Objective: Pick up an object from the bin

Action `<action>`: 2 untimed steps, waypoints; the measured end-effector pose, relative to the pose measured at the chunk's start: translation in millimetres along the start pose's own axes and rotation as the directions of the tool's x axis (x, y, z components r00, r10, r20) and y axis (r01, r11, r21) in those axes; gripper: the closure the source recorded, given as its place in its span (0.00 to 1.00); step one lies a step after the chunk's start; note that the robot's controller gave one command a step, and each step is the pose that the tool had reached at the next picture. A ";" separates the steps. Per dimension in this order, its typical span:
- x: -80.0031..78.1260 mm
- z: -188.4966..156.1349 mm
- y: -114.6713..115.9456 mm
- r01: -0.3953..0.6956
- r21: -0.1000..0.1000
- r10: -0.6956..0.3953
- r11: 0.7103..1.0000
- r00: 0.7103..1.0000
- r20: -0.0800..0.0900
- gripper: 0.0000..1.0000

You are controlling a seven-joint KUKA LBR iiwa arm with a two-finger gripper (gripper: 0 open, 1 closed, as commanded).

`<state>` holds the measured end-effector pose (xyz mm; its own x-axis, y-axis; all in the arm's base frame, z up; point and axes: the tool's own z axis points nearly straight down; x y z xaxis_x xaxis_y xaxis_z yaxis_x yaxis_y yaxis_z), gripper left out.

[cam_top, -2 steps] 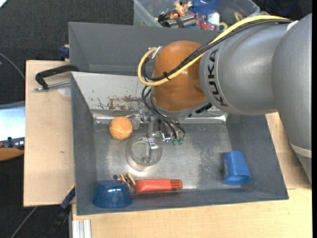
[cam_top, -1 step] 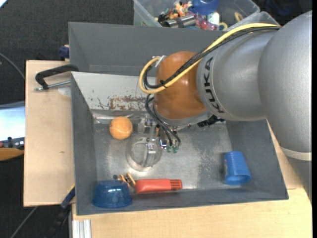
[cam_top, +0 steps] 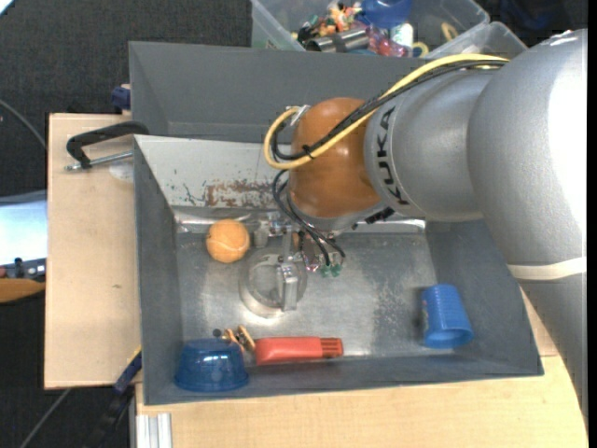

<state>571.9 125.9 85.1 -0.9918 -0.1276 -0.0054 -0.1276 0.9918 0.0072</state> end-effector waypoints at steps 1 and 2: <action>9.9 12.8 -3.7 0.182 0.003 -0.182 0.983 0.983 0.009 1.00; 9.9 12.8 -3.8 0.182 0.003 -0.182 0.983 0.983 0.009 1.00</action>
Offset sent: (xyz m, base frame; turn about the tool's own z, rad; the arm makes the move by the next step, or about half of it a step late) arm 0.0000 0.0000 0.0000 0.0000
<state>562.6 121.0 72.2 -0.9520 -0.3058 -0.0157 -0.3059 0.9521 0.0034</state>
